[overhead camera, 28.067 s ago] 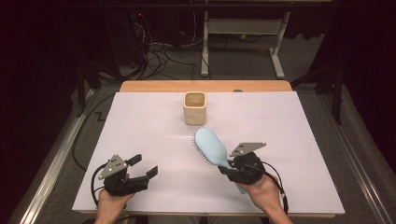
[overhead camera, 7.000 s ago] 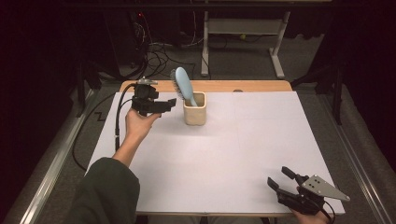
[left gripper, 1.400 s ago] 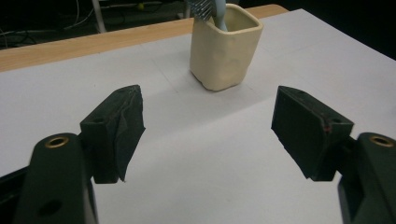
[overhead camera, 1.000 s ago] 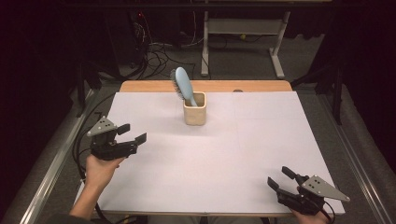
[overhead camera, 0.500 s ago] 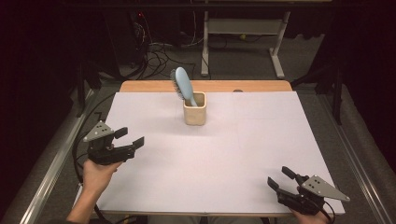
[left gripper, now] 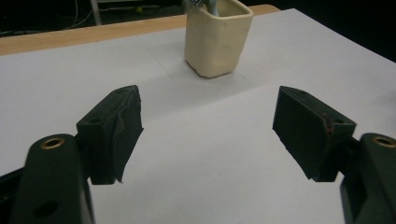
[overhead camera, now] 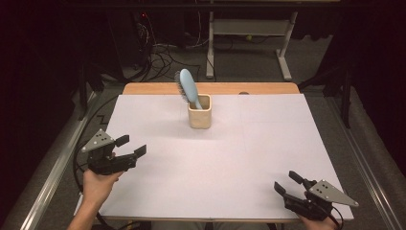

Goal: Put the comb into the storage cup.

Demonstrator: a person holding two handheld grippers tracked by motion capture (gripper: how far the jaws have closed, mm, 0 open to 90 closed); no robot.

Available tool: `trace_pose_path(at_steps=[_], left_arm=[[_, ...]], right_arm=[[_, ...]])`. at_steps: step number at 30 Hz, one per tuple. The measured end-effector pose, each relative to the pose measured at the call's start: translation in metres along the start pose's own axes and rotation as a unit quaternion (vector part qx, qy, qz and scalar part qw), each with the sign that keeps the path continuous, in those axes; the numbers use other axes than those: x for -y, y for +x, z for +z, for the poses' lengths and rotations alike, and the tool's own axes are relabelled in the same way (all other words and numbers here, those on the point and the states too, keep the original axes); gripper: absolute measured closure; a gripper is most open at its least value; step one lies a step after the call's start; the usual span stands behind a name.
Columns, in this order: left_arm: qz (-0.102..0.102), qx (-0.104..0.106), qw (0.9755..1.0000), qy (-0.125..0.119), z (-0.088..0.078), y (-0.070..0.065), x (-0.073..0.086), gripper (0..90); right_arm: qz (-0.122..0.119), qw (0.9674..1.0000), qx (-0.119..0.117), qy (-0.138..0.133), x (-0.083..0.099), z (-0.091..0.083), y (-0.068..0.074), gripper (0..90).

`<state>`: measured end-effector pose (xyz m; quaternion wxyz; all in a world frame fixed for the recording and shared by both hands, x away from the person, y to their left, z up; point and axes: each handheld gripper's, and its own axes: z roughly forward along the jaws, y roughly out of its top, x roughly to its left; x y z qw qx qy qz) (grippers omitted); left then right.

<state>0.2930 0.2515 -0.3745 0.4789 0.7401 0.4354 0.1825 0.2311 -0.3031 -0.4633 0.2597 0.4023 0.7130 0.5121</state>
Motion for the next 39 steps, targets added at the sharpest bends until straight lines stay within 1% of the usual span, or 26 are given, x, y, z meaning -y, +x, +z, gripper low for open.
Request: trace_pose_path(at_steps=[6,24,39], left_arm=[[0.002,0.001,1.0000,0.000,-0.001,-0.002,0.003,24.7],[-0.006,0.007,0.9999,-0.003,-0.005,-0.006,0.017,24.4],[-0.005,0.009,0.9999,-0.004,-0.007,-0.009,0.023,24.3]], right_arm=[[0.001,1.0000,0.000,0.000,0.000,0.000,0.000,32.6],[0.001,1.0000,0.000,0.000,0.000,0.000,0.000,32.6],[0.000,1.0000,0.000,-0.001,0.000,0.000,0.000,32.6]])
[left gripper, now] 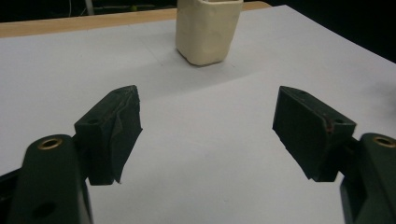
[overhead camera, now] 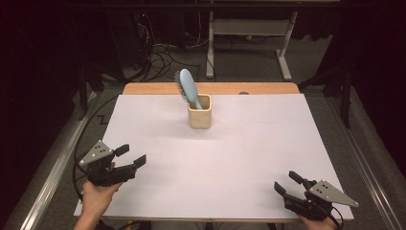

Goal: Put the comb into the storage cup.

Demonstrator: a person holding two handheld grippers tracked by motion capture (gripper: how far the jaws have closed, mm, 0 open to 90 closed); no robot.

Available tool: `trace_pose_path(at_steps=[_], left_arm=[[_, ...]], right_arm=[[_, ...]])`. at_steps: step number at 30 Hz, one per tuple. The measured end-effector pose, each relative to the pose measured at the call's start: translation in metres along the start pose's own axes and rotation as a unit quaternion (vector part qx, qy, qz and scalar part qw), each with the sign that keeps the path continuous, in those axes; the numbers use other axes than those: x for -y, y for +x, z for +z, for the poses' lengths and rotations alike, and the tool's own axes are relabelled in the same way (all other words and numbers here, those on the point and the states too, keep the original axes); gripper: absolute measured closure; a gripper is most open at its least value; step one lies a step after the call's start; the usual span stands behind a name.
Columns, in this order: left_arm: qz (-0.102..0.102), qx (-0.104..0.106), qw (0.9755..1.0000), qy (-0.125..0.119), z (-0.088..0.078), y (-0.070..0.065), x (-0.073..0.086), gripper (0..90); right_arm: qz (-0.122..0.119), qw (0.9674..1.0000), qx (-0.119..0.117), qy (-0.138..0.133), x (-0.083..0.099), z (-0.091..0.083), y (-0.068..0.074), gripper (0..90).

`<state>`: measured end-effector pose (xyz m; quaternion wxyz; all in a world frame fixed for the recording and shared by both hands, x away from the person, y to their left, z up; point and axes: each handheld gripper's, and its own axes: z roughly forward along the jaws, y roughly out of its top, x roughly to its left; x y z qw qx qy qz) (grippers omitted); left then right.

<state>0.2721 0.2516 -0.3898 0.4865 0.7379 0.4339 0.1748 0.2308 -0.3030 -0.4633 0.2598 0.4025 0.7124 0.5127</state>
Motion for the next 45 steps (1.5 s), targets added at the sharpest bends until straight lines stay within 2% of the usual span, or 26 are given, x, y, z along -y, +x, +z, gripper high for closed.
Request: trace_pose_path(at_steps=[17,45], left_arm=[[-0.009,0.001,1.0000,-0.001,-0.001,-0.001,0.011,24.3],[-0.027,-0.002,0.9996,-0.001,0.000,0.006,0.031,25.2]], right_arm=[[0.000,1.0000,0.000,0.000,0.000,0.000,0.000,32.5],[-0.001,1.0000,0.000,-0.002,0.000,0.000,0.000,32.5]])
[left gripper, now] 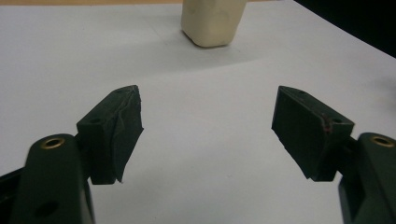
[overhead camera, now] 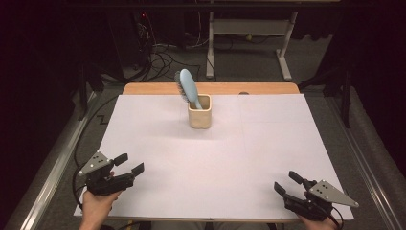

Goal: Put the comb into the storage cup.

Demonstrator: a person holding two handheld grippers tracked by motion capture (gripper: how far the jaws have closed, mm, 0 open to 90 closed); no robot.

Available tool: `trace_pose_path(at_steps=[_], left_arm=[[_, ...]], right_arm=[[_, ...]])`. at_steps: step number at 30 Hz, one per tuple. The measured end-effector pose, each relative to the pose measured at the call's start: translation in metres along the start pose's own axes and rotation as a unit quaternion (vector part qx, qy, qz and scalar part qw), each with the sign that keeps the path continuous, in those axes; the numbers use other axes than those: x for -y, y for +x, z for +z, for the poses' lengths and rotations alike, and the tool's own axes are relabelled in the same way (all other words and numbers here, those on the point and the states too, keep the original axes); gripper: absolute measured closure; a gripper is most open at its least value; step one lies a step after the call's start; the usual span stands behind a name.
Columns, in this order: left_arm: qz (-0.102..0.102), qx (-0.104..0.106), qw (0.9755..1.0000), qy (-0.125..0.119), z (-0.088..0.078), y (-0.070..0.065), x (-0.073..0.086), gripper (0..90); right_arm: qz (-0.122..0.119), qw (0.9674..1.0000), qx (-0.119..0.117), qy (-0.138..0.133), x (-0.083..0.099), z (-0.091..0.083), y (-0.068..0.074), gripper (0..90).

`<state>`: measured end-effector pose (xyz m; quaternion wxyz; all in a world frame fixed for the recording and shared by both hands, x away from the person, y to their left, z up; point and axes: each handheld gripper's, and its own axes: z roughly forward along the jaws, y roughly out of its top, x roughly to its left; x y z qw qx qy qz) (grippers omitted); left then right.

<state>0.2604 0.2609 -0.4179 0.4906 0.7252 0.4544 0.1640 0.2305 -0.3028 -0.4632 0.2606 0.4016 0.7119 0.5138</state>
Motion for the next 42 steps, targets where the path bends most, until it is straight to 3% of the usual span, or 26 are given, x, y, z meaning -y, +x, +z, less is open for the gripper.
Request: trace_pose_path(at_steps=[42], left_arm=[[-0.030,-0.028,0.9991,0.014,0.007,0.018,0.018,26.1]], right_arm=[[0.001,1.0000,-0.003,0.001,0.000,0.000,0.000,32.6]])
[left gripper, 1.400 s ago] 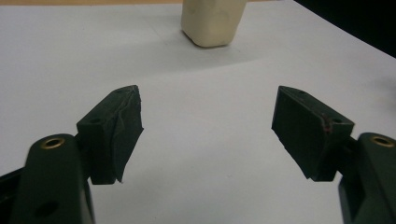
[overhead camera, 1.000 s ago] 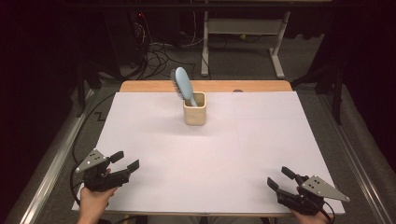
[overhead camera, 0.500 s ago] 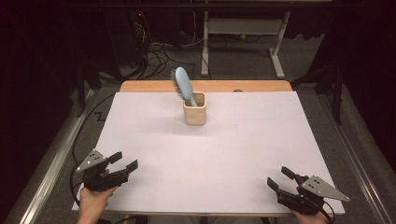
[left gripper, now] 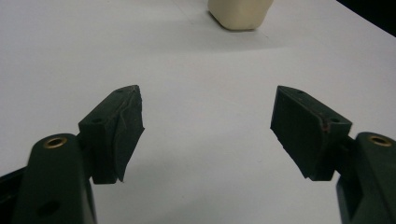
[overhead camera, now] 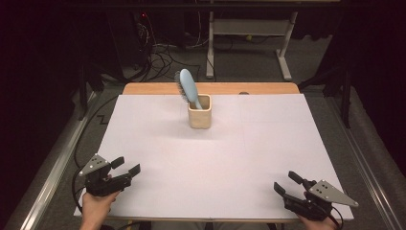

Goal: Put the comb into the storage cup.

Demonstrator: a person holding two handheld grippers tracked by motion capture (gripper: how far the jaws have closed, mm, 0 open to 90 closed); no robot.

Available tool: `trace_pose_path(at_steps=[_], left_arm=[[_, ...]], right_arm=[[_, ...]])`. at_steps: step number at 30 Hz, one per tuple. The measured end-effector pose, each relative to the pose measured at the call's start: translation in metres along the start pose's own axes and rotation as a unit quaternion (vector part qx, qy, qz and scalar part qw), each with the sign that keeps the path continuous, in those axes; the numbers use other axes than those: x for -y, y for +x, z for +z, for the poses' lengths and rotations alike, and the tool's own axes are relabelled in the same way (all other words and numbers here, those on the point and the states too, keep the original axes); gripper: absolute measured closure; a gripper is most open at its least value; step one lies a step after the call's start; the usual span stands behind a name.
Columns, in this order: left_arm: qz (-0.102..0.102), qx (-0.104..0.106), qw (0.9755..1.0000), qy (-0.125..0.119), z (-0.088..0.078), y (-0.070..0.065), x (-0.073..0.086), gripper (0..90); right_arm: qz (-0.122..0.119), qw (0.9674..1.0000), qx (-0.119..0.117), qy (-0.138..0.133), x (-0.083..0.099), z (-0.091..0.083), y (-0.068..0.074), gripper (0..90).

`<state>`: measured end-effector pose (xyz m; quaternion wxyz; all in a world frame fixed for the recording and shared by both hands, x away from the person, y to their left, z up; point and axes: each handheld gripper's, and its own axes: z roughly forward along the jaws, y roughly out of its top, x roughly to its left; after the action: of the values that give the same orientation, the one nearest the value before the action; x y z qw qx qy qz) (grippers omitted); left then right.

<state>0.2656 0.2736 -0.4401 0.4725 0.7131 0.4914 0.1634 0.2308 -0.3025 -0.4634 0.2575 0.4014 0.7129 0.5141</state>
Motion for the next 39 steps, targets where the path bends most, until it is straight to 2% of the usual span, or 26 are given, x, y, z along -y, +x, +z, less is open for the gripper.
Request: trace_pose_path(at_steps=[7,17,32,39], left_arm=[[-0.006,-0.007,1.0000,-0.001,0.002,0.003,0.003,25.9],[-0.001,-0.007,1.0000,0.001,0.006,0.002,0.007,25.4],[-0.013,-0.014,0.9998,-0.002,0.007,0.003,0.015,25.5],[-0.006,-0.008,0.9999,-0.003,0.009,0.000,0.018,25.9]], right_arm=[[0.000,1.0000,0.001,0.000,0.000,0.000,0.000,32.5],[0.001,1.0000,0.002,0.000,0.000,0.000,0.000,32.5],[0.002,1.0000,0.002,-0.002,0.000,-0.001,0.000,32.4],[0.004,1.0000,0.002,-0.003,0.000,-0.001,0.000,32.4]])
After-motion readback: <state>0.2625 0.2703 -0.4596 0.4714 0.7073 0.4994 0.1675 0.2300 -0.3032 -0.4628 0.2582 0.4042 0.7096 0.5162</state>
